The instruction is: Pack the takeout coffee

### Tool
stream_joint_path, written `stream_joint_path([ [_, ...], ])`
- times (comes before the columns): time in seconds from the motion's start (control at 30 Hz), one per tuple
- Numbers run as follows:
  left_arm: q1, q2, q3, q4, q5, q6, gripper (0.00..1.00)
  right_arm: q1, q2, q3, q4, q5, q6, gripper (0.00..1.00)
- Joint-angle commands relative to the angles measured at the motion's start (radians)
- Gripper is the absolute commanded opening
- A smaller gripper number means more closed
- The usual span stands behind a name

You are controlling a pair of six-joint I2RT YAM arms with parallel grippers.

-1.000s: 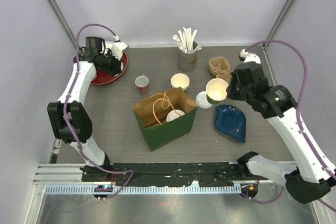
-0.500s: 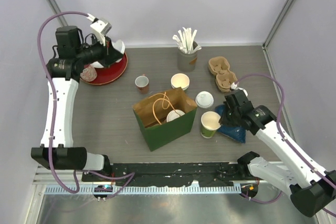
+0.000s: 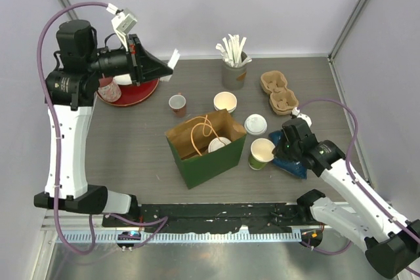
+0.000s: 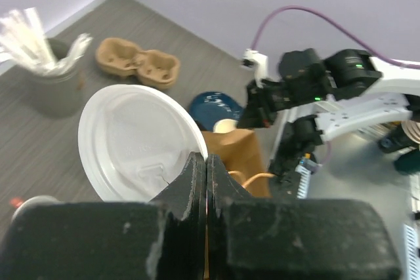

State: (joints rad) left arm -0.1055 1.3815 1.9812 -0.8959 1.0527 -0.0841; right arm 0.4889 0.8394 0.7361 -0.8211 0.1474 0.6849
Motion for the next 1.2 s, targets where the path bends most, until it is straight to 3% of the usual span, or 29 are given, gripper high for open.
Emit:
stream_joint_path([
  [0.0, -0.080, 0.017, 0.076, -0.020, 0.095, -0.132, 0.00, 0.008, -0.025, 0.046, -0.003, 0.098, 0.015, 0.01],
  [0.4, -0.348, 0.050, 0.082, 0.087, 0.115, -0.325, 0.00, 0.028, -0.022, -0.030, 0.071, 0.064, 0.005, 0.01],
  [0.63, -0.413, 0.028, 0.007, 0.193, 0.147, -0.437, 0.00, 0.077, 0.000, -0.038, 0.077, 0.095, 0.008, 0.01],
  [0.73, -0.424, 0.028, 0.005, 0.224, 0.155, -0.459, 0.00, 0.083, 0.021, -0.008, 0.063, 0.089, 0.005, 0.12],
  [0.77, -0.422, 0.027, 0.005, 0.238, 0.156, -0.465, 0.00, 0.085, 0.024, 0.009, 0.034, 0.089, 0.004, 0.26],
  [0.87, -0.425, 0.024, 0.011, 0.245, 0.164, -0.477, 0.00, 0.085, 0.012, 0.086, -0.007, 0.092, -0.008, 0.42],
  [0.97, -0.427, 0.024, 0.025, 0.247, 0.158, -0.487, 0.00, 0.085, -0.014, 0.170, -0.050, 0.104, -0.022, 0.51],
  [1.17, -0.425, 0.014, 0.036, 0.242, 0.035, -0.509, 0.00, 0.083, -0.031, 0.403, -0.060, 0.043, -0.151, 0.57],
])
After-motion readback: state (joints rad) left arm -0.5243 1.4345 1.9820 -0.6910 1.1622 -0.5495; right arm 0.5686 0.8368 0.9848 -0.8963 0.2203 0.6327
